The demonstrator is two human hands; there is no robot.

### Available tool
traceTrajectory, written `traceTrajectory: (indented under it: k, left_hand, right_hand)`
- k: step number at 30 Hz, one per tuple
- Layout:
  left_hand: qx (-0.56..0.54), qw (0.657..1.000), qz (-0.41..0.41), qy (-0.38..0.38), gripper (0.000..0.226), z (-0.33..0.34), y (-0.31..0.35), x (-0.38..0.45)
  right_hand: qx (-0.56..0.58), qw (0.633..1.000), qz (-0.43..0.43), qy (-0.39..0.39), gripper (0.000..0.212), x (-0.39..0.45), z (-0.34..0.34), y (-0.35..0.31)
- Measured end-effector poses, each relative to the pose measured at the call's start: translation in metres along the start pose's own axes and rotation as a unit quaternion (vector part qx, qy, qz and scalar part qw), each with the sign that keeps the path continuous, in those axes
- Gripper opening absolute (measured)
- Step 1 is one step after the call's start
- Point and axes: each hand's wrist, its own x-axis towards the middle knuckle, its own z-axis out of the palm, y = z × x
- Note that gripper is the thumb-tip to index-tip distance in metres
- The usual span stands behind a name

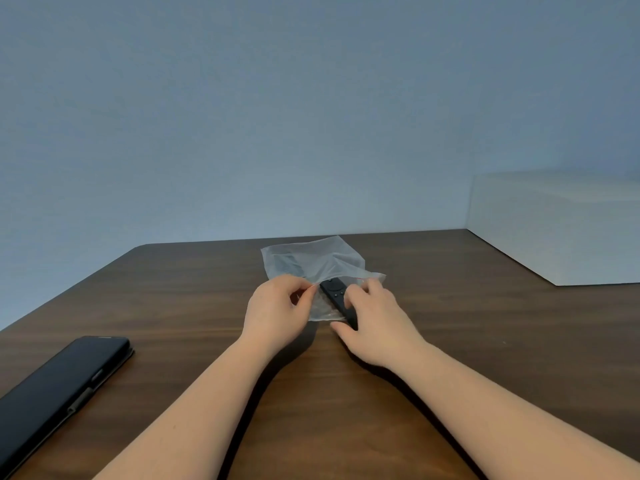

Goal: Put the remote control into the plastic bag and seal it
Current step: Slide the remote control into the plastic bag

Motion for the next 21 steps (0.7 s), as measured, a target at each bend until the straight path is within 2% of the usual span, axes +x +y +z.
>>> traceTrajectory:
  k: [3, 7, 9, 14, 18, 21]
  left_hand:
    - [0.002, 1.0, -0.01, -0.003, 0.018, -0.003, -0.001, 0.001]
    - [0.009, 1.0, -0.012, -0.011, 0.018, -0.002, 0.001, 0.001]
    - [0.01, 1.0, -0.013, -0.016, 0.018, -0.002, 0.001, 0.001]
    - [0.009, 1.0, -0.019, -0.011, 0.018, -0.004, -0.001, 0.001]
    - [0.013, 1.0, -0.013, -0.014, 0.02, -0.003, -0.001, 0.002]
    - [0.011, 1.0, -0.01, -0.014, 0.02, -0.004, -0.002, 0.002]
  right_hand:
    - [-0.039, 0.999, 0.015, -0.005, 0.037, -0.003, -0.019, 0.008]
    - [-0.038, 0.995, 0.05, -0.083, 0.041, -0.01, -0.032, 0.016]
    - [-0.052, 0.993, 0.041, -0.097, 0.04, -0.01, -0.029, 0.014]
    - [-0.034, 0.997, -0.007, -0.065, 0.029, -0.003, -0.015, 0.008]
    - [-0.063, 0.997, -0.043, -0.032, 0.027, 0.01, 0.001, 0.01]
    - [-0.08, 0.995, -0.046, -0.037, 0.02, 0.02, 0.009, 0.009]
